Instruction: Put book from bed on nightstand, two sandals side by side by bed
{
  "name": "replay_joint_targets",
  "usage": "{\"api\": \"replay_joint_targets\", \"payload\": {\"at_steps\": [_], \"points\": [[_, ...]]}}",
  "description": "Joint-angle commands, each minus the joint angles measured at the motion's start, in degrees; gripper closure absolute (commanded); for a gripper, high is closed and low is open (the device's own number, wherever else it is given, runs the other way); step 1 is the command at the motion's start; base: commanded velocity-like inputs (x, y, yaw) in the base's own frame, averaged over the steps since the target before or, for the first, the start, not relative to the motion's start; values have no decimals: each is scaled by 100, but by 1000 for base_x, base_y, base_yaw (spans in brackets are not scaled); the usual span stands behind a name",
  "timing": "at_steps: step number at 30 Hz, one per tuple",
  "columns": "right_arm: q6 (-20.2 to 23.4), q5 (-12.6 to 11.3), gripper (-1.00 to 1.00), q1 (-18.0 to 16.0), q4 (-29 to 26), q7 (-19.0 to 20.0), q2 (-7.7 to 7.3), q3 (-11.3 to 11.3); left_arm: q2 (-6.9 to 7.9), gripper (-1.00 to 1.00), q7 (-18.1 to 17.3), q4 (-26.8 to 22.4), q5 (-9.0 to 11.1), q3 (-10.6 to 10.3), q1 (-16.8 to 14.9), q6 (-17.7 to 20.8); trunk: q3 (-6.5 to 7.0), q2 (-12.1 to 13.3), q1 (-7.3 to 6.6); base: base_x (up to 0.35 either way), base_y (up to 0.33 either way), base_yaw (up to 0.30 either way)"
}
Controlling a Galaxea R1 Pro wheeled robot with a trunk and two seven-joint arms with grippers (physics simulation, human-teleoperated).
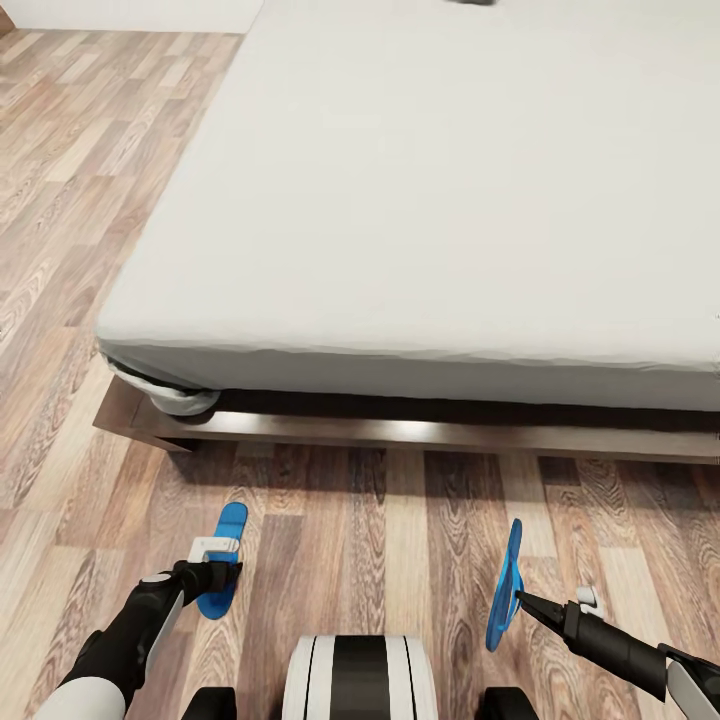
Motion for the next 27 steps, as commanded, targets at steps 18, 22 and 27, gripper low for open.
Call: {"api": "replay_joint_targets", "payload": {"at_steps": [18,22,27], "points": [[40,-28,100,1,2,2,-1,2,-5,-100,-62,-14,-58,23,-1,32,286,16,-34,0,0,0],[24,-28,100,0,2,-11,-1,2,33,-100,-335,-94,104,52,-1,59,286,16,-34,0,0,0],[12,-28,100,-1,2,-25,-1,1,637,-100,-2622,-289,1019,62,-1,561,286,16,-34,0,0,0]]}}
